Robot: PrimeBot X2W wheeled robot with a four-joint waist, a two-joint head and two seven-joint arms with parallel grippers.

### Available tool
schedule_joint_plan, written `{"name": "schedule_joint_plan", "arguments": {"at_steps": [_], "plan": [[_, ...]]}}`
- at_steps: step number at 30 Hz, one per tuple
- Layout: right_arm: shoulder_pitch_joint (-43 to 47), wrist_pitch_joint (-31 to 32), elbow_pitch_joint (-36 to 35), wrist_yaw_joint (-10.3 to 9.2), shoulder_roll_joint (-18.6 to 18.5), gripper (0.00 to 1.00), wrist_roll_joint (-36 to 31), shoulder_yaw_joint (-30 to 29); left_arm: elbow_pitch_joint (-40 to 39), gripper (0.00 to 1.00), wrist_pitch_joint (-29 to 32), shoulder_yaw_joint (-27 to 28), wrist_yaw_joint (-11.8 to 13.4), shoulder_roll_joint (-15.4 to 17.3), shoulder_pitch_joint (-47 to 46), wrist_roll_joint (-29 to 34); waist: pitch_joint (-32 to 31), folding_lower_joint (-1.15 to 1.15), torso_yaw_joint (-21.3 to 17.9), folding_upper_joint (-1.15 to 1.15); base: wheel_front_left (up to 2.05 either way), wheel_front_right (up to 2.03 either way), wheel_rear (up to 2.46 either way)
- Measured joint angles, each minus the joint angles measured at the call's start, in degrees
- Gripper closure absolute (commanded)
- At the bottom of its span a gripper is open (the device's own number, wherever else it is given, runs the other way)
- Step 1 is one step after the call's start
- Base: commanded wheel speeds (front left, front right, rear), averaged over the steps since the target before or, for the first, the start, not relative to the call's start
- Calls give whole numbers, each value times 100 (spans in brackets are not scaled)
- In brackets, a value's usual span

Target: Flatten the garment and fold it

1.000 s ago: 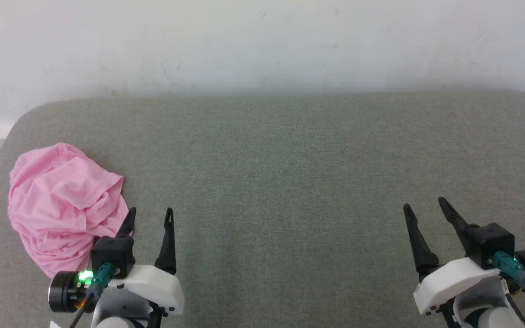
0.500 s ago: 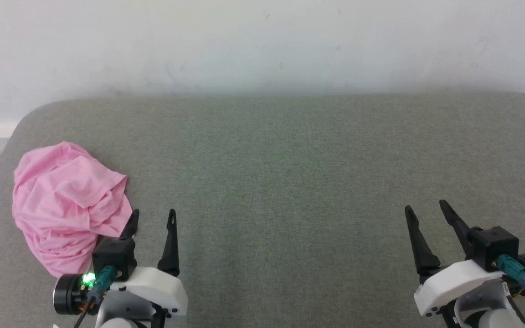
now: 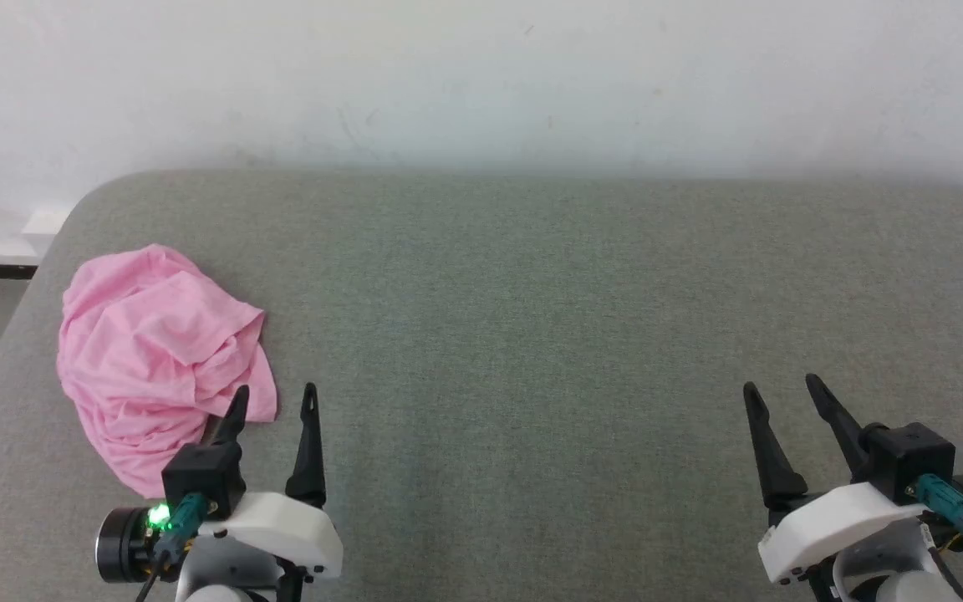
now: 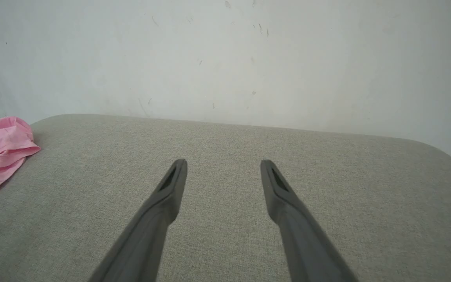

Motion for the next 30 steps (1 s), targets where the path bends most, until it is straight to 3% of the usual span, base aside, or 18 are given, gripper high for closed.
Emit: {"name": "schedule_joint_plan", "arguments": {"at_steps": [30], "plan": [[-1, -346, 423, 0, 1, 0, 393, 58, 170, 0, -363, -27, 222, 0, 19, -337, -13, 0, 910, 0, 0, 0, 0]]}}
